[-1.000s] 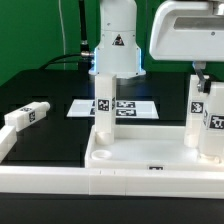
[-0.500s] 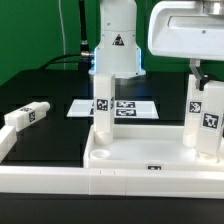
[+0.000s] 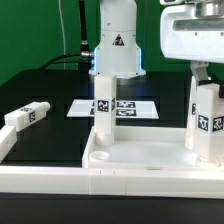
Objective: Assemble desk
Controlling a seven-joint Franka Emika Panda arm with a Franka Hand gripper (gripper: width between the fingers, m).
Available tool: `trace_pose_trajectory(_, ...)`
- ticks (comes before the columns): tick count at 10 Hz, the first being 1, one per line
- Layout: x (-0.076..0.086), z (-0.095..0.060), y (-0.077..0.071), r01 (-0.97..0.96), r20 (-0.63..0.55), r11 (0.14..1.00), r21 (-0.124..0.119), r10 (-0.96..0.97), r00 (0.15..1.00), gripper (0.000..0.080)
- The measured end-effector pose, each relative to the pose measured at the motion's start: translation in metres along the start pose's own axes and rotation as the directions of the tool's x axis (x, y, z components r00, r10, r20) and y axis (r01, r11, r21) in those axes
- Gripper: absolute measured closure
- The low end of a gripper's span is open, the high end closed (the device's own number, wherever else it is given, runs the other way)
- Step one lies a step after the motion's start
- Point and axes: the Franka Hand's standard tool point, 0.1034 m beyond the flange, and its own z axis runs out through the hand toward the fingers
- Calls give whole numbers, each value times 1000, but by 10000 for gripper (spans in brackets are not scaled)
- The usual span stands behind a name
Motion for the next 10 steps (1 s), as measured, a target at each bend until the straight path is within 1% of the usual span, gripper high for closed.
trace_pose_trajectory(2, 1, 0, 0, -156, 7, 988, 3, 156, 988, 509)
trace_pose_trajectory(3, 0, 0, 0, -204, 7, 979, 3, 204, 979, 509)
trace_pose_trajectory(4, 0, 0, 0, -195, 6, 981, 2, 195, 981, 509)
trace_pose_trajectory(5, 0, 1, 1, -146, 3, 989, -8, 146, 989, 413)
trace_pose_trajectory(6, 0, 0, -2, -92, -8, 995, -25, 92, 996, 236)
trace_pose_trajectory(7, 1, 1, -5, -53, -8, 998, -21, 53, 999, 177)
trace_pose_trajectory(8, 0, 1, -5, 55, -10, 998, -24, -56, 998, 177)
trace_pose_trajectory(9, 0, 3, -5, 181, -12, 983, -28, -181, 983, 155)
trace_pose_trajectory(10, -2, 3, -5, 276, -11, 961, -32, -276, 961, 151)
